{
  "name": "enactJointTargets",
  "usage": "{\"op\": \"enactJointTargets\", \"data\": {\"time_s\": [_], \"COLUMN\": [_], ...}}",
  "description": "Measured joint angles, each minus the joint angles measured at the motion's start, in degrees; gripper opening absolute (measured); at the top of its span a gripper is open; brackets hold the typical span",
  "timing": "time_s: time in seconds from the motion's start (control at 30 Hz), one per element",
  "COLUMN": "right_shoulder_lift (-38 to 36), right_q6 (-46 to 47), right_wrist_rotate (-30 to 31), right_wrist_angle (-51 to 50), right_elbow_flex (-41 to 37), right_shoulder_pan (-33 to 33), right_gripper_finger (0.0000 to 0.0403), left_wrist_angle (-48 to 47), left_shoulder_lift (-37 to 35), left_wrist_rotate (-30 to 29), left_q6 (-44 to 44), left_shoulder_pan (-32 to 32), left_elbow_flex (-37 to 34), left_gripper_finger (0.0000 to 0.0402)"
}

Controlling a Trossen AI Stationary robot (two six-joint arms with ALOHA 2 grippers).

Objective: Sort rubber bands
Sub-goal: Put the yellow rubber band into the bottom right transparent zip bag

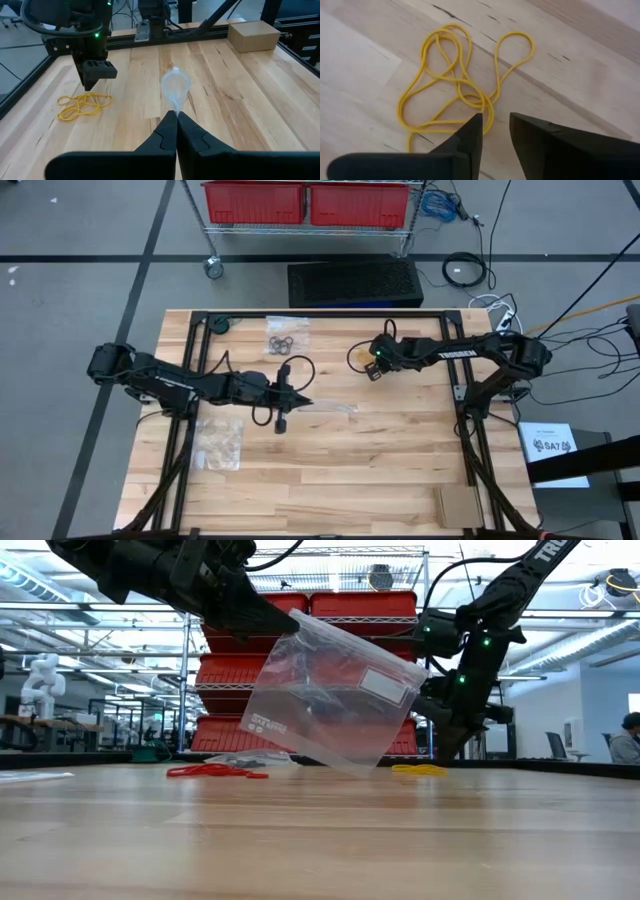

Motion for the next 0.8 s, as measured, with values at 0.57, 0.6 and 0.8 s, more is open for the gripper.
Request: {"op": "enactJointTargets", "data": {"time_s": [0.57,0.6,0.8], "right_shoulder_lift": [0.0,0.0,0.0], "right_q6": [4.7,5.4,10.0], "right_wrist_rotate": [-1.4,-1.1,0.7], "right_wrist_angle": [-0.4,-0.4,-0.5], "right_elbow_flex": [0.0,0.0,0.0], "right_shoulder_pan": [0.4,0.6,2.0], "right_gripper_finger": [0.0087,0.0087,0.0087], "left_wrist_angle": [-0.1,-0.1,-0.1], "left_shoulder_lift": [0.0,0.0,0.0], "left_wrist_rotate": [0.0,0.0,0.0], "left_q6": [0.0,0.0,0.0], "left_shoulder_pan": [0.0,0.0,0.0], "left_elbow_flex": [0.0,0.0,0.0], "left_gripper_finger": [0.0002,0.0002,0.0002]}}
